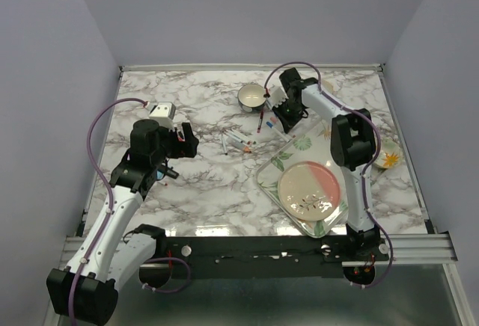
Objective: Open the pen caps
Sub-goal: Grab a pen on the table with the right arm
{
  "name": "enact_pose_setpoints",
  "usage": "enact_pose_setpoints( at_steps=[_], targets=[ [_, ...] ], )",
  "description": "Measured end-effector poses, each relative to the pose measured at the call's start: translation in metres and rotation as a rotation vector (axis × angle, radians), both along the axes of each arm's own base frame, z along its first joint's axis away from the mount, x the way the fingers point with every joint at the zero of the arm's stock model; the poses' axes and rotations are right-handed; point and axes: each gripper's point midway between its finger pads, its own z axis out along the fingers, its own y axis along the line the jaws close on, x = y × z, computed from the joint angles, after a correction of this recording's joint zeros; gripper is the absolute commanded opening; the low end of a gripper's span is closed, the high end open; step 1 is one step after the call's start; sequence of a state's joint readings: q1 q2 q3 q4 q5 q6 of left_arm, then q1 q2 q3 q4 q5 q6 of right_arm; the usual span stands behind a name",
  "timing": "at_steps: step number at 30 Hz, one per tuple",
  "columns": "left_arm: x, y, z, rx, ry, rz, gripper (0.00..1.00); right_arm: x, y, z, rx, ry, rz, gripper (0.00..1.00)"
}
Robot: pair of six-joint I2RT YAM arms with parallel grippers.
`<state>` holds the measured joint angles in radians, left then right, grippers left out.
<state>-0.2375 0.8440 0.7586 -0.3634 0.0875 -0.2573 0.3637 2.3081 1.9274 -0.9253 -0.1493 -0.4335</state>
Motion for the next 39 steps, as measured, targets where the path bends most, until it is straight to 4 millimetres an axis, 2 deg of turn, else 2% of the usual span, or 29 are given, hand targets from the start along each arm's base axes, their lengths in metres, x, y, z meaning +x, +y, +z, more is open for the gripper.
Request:
enact_pose_setpoints(
  at_steps=[7,12,17,21,26,31,35,39],
  targets=[
    [0.000,-0.005,-0.001,-0.015,0.010,-0.026,0.99,-0.011,0.000,0.010,0.020,-0.017,-0.008,0.01],
    [0.001,-0.008,-0.002,-0.044,0.017,-0.041,0.99,-0.015,0.004,0.039,0.065,-0.069,-0.006,0.01],
    [0.002,-0.015,-0.003,-0.077,0.035,-0.068,0.99,-0.031,0.009,0.075,0.147,-0.110,0.008,0.01],
    [0.002,-0.021,-0.001,-0.104,0.032,-0.095,0.99,-0.055,0.017,0.094,0.240,-0.109,0.038,0.01],
    [0.000,-0.033,0.005,-0.160,0.018,-0.145,0.99,-0.104,0.035,0.108,0.423,-0.032,0.105,0.01],
    [-0.006,-0.050,0.007,-0.316,0.001,-0.178,0.99,-0.155,0.062,0.116,0.658,0.117,0.182,0.01],
    [-0.013,-0.059,-0.002,-0.466,0.001,-0.163,0.98,-0.183,0.080,0.118,0.761,0.227,0.227,0.01],
    [-0.022,-0.067,-0.021,-0.592,0.047,-0.134,0.98,-0.201,0.098,0.129,0.831,0.277,0.292,0.01]
  ],
)
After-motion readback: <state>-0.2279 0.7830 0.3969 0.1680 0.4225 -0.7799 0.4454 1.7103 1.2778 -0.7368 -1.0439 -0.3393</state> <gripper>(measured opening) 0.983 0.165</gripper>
